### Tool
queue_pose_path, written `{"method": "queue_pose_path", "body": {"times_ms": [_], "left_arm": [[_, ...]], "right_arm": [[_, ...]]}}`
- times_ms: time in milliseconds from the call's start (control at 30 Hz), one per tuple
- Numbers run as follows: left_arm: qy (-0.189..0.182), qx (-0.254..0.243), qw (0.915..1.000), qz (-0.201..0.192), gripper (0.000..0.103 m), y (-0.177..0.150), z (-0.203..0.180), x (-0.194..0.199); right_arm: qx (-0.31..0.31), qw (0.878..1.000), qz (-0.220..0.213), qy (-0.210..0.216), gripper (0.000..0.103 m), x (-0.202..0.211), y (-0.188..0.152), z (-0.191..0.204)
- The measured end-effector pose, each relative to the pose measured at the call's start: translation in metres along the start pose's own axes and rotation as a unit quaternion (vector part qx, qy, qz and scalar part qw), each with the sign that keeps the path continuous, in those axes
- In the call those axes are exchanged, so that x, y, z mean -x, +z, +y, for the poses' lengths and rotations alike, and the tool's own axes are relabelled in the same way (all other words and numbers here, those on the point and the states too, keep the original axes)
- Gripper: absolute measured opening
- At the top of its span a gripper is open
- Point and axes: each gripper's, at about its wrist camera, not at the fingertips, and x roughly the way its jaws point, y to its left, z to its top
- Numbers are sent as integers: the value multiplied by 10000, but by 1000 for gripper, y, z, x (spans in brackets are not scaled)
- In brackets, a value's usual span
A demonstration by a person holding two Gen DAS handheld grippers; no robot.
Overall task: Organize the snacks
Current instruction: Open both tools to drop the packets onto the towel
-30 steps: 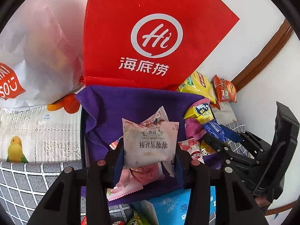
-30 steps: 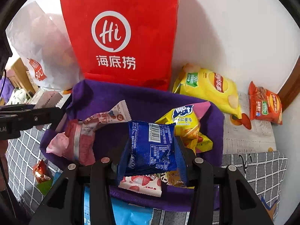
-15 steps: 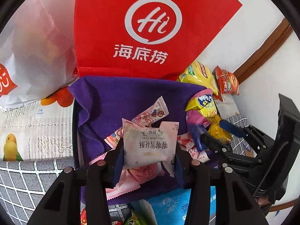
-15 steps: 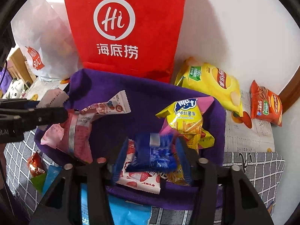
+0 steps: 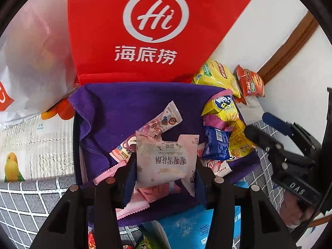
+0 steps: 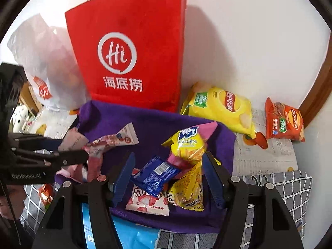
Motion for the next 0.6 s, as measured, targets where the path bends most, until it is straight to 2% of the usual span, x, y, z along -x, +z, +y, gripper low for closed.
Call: {"method": "queue_pose_path", "body": {"times_ms": [300, 400, 433, 467, 600], "left_arm": [[38, -121, 9999, 33, 50, 0, -6, -2], [0, -110, 9999, -22, 61, 1, -7, 0], [10, -93, 9999, -61, 69, 2, -7, 1], [56, -83, 9998, -144, 72, 2, -8, 3], [86, -203, 9992, -322, 78, 1, -13, 14]], "right_arm": [[-327, 9992, -244, -22, 67, 8, 3, -16], [-406, 9986, -333, -23, 67, 12, 4, -20], [-432, 9984, -360, -14, 67, 13, 4, -21], [-448, 9983, -378, -7, 67, 14, 4, -21], [-509, 9978, -421, 23, 67, 16, 4, -23]]}}
